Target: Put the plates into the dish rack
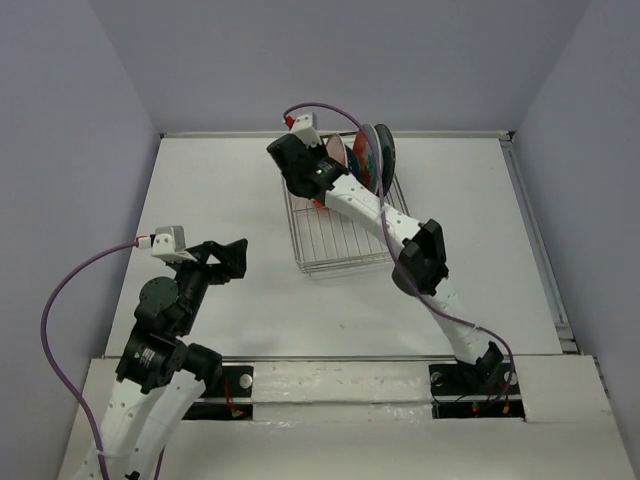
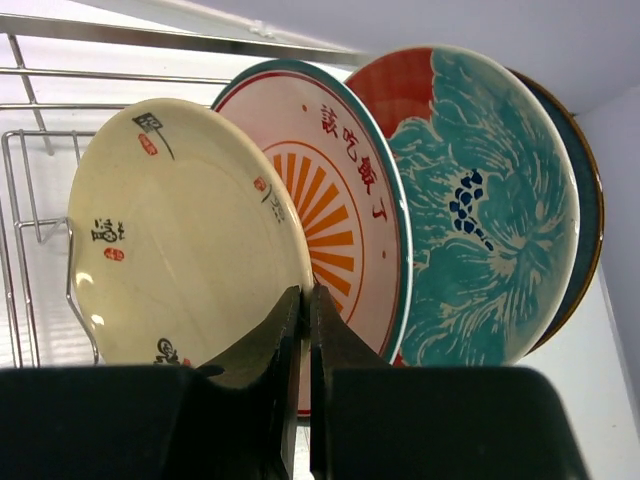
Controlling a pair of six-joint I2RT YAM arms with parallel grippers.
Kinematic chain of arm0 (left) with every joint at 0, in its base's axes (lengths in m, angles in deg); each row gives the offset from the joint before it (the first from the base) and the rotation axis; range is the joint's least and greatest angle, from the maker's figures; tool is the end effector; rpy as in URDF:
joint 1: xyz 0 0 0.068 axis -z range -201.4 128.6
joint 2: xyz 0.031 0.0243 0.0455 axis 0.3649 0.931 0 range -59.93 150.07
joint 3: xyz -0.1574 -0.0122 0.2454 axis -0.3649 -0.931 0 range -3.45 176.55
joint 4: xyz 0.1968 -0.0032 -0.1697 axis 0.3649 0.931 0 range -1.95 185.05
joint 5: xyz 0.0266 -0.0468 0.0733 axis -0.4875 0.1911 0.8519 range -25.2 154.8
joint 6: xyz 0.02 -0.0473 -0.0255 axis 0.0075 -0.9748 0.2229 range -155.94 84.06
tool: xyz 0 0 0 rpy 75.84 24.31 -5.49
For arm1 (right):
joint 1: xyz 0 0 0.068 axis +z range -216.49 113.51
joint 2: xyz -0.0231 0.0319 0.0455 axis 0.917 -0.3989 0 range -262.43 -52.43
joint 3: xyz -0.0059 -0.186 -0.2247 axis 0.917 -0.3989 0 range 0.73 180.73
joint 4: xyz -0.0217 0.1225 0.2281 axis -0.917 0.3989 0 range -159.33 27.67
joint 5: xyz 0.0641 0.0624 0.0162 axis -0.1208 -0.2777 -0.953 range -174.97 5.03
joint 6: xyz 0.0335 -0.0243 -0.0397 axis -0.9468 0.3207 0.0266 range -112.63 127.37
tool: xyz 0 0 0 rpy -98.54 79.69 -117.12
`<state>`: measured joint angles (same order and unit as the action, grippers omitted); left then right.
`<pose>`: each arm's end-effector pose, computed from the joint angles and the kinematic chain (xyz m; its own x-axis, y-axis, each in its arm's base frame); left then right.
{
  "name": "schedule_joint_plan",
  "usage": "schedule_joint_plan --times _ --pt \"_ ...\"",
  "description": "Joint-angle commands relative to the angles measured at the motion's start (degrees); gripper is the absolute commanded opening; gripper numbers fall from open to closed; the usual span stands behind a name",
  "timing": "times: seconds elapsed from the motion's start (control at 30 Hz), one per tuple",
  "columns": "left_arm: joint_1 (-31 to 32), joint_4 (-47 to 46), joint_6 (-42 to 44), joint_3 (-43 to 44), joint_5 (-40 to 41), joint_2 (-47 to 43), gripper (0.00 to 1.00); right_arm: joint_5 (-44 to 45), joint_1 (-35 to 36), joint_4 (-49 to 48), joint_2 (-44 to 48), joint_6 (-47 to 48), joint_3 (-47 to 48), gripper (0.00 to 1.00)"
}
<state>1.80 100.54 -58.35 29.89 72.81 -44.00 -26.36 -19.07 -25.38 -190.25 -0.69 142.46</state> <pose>0.0715 -0.0244 0.3312 -0.0272 -0.3991 -0.9165 0.2728 0.8791 -0.3909 0.3919 0.3753 0.3191 -0.4228 -0.3522 -0.8350 0.1191 0.8918 -0.4364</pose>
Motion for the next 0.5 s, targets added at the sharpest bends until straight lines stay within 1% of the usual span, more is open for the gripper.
schedule_joint_plan --times 0.0,0.1,0.13,0.17,0.23,0.37,0.47 --pt "0.35 -3.0 0.44 0.49 0.25 -0.19 0.99 8.97 1.1 -0.61 -2.54 9.35 5.3 0.07" --pt "0.35 -3.09 0.44 0.41 0.25 -0.02 0.99 10.73 1.1 -4.29 -0.53 12.88 4.18 0.07" --pt "0.35 -3.0 0.44 0.41 0.16 -0.01 0.99 11.52 1.1 -7.87 1.31 15.85 3.21 0.07" --pt "0.35 -3.0 0.53 0.41 0.16 0.07 0.99 11.96 1.62 -9.91 2.02 17.44 1.2 0.07" --pt "0.35 -3.0 0.53 0.41 0.08 0.07 0.99 13.46 1.62 -12.9 3.08 22.0 0.3 0.07" --pt "0.35 -3.09 0.44 0.49 0.08 0.16 0.99 12.41 3.38 -16.43 3.44 24.22 0.39 0.07" --pt "0.35 -3.09 0.53 0.41 0.16 0.25 0.99 11.53 4.69 -17.22 1.77 24.4 0.39 0.07"
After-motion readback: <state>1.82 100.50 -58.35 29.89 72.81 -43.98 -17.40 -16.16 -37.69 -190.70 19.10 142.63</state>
